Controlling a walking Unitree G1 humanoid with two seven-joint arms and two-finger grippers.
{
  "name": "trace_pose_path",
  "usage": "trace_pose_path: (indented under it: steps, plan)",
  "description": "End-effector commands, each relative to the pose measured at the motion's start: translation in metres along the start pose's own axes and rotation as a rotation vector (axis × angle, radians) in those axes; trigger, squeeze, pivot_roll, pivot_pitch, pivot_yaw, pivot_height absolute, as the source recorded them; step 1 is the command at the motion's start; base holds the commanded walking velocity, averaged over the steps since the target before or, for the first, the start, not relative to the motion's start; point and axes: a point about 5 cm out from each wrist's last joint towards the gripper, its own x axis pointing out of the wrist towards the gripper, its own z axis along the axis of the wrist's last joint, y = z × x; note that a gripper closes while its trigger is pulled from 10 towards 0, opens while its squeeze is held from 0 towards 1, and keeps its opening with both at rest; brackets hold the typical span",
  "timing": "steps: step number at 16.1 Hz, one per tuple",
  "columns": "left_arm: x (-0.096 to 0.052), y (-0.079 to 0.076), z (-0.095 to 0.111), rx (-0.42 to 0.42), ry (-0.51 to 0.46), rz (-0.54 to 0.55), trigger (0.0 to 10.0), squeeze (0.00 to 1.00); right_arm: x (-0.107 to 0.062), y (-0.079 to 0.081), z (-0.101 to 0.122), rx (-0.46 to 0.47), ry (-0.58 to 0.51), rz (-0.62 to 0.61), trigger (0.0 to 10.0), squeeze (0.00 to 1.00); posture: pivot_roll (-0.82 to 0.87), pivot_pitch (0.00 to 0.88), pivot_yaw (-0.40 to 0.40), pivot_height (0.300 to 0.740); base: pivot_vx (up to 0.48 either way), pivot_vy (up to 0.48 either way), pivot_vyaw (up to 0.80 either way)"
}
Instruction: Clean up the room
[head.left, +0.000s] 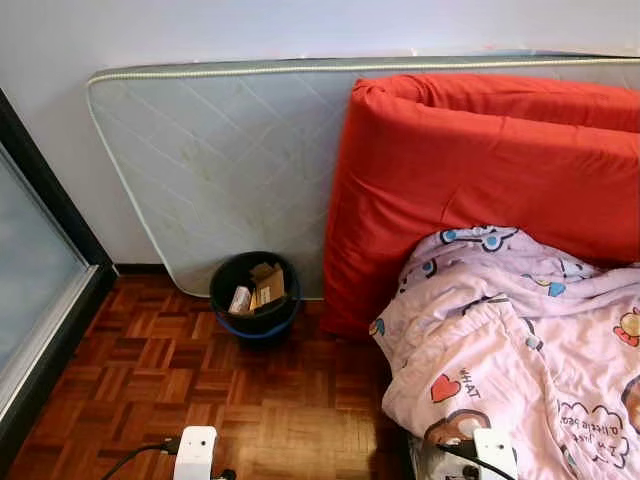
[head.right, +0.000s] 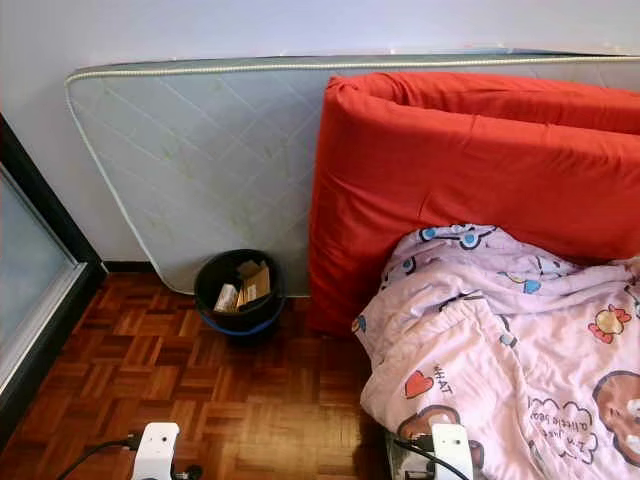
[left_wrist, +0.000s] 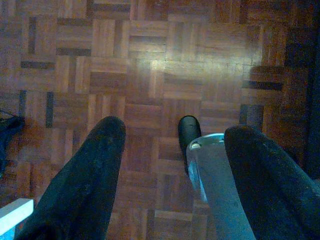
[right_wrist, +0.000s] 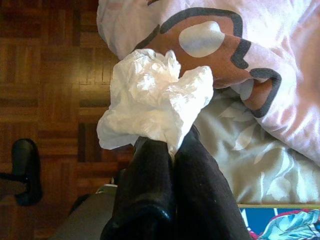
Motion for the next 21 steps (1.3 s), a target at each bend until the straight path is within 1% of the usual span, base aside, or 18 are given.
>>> trace_pose_path:
  steps: [1,5,9,12,13,15,18,21]
  plan:
    - [-0.001,0.002,-0.003,-0.003,0.016,0.010,10.0,0.00,0.000,-0.001,-0.001,0.004,0.003,0.000,10.0,0.00,-0.01,0.000,0.015,0.740,0.000,0.240,0.00]
    - [-0.001,0.001,-0.004,-0.006,0.018,0.007,10.0,0.00,0.000,0.000,-0.001,0.003,0.007,0.001,10.0,0.00,-0.01,0.000,0.014,0.740,0.000,0.246,0.00]
    - [-0.001,0.001,-0.004,-0.005,0.017,0.006,10.0,0.00,0.002,0.014,0.002,-0.004,0.006,0.017,10.0,0.00,-0.01,0.000,0.015,0.740,0.000,0.066,0.00]
    - [-0.001,0.001,-0.004,-0.005,0.018,0.006,10.0,0.00,0.003,0.020,0.004,-0.005,0.002,0.025,10.0,0.00,-0.01,0.000,0.015,0.740,0.000,0.334,0.00]
    - [-0.001,0.001,-0.005,-0.005,0.019,0.006,10.0,0.00,0.003,0.022,0.004,-0.005,0.002,0.027,10.0,0.00,-0.01,0.000,0.015,0.740,0.000,0.000,0.00]
    - [-0.001,0.001,-0.006,-0.005,0.021,0.006,10.0,0.00,0.002,0.024,0.003,-0.005,0.003,0.028,10.0,0.00,-0.01,0.000,0.015,0.740,0.000,0.000,0.00]
    - [-0.001,0.001,-0.006,-0.007,0.023,0.006,10.0,0.00,0.002,0.023,0.000,-0.005,0.005,0.028,10.0,0.00,-0.01,0.000,0.014,0.740,0.000,0.298,0.00]
    - [-0.001,0.001,-0.006,-0.007,0.023,0.005,10.0,0.00,0.002,0.021,0.000,-0.005,0.005,0.026,10.0,0.00,-0.01,0.000,0.014,0.740,0.000,0.000,0.00]
